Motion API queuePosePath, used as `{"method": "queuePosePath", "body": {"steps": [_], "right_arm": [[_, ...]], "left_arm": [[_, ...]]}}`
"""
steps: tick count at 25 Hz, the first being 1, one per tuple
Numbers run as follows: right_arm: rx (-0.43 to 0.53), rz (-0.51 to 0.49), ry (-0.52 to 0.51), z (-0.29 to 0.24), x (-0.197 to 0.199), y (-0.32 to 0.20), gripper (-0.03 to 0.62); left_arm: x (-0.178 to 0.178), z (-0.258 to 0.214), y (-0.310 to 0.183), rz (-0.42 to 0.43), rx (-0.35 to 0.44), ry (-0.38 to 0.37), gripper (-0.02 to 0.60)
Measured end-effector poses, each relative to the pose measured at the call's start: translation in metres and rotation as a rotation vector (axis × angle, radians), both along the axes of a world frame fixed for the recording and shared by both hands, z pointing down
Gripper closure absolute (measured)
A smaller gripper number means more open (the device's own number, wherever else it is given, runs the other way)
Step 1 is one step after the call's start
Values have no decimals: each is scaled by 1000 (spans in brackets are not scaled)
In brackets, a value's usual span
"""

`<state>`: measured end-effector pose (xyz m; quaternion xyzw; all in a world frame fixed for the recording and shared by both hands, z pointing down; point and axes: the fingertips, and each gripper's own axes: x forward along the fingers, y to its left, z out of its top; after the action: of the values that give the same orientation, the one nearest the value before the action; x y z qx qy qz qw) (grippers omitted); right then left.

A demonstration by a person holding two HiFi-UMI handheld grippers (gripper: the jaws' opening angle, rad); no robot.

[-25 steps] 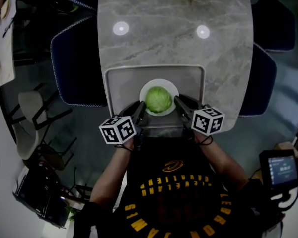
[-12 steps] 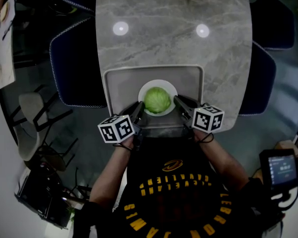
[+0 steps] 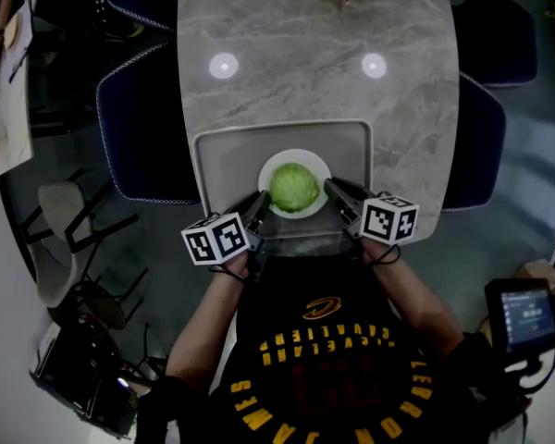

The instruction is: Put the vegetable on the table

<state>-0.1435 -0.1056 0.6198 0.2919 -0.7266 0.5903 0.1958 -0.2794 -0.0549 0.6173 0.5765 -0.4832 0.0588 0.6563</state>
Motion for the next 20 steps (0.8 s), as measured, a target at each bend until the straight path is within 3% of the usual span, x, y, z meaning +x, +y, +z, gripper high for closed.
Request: {"method": "queuePosePath", "body": {"steps": [9, 20], "right_arm": [[25, 73, -8, -26, 5, 10, 554], [106, 250, -3, -54, 53, 47, 554]], "left_arm": [[4, -26, 3, 57, 33, 31, 548], [46, -48, 19, 213, 86, 67, 549]]}}
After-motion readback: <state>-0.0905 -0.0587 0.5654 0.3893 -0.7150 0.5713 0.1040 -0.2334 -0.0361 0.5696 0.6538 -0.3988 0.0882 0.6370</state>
